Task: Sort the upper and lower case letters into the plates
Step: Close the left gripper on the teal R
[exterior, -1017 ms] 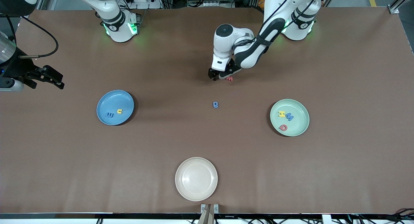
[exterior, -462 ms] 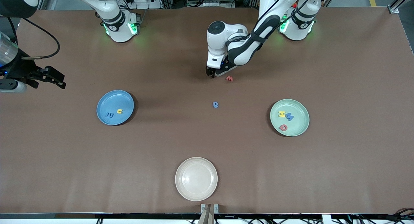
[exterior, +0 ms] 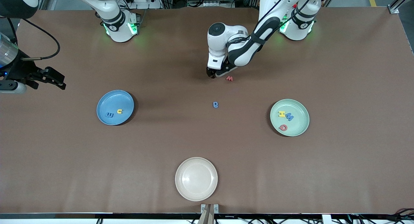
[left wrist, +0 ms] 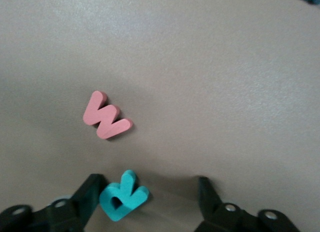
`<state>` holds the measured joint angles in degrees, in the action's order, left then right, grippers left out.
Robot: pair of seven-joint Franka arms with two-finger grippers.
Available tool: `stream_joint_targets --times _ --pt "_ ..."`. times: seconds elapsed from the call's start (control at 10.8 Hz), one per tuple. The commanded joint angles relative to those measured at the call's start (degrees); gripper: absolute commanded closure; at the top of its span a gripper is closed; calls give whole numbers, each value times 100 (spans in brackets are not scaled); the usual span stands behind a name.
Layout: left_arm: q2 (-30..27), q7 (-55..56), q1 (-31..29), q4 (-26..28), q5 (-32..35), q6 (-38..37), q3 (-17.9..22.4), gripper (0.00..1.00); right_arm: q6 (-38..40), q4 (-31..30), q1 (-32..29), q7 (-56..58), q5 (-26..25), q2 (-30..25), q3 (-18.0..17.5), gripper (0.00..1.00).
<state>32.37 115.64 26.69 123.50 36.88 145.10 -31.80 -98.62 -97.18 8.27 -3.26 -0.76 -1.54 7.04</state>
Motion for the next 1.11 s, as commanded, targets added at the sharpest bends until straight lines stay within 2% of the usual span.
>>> stream_joint_targets --times 0.0,0.37,0.65,0.74,1.02 --pt "-20 64 -33 25 -84 -87 7 52 89 208 -36 27 93 110 -54 0" --pt "-11 64 -24 8 -84 -87 -1 56 89 208 -45 19 93 110 -54 0" --pt "-20 29 -50 -36 -84 -87 8 71 89 208 -54 18 93 110 -54 0" --pt "-20 20 -94 -71 -93 -95 8 73 89 208 -63 36 102 110 -45 0" --pt "-11 11 -103 -168 -93 -96 8 73 98 260 -54 -8 102 128 -54 0"
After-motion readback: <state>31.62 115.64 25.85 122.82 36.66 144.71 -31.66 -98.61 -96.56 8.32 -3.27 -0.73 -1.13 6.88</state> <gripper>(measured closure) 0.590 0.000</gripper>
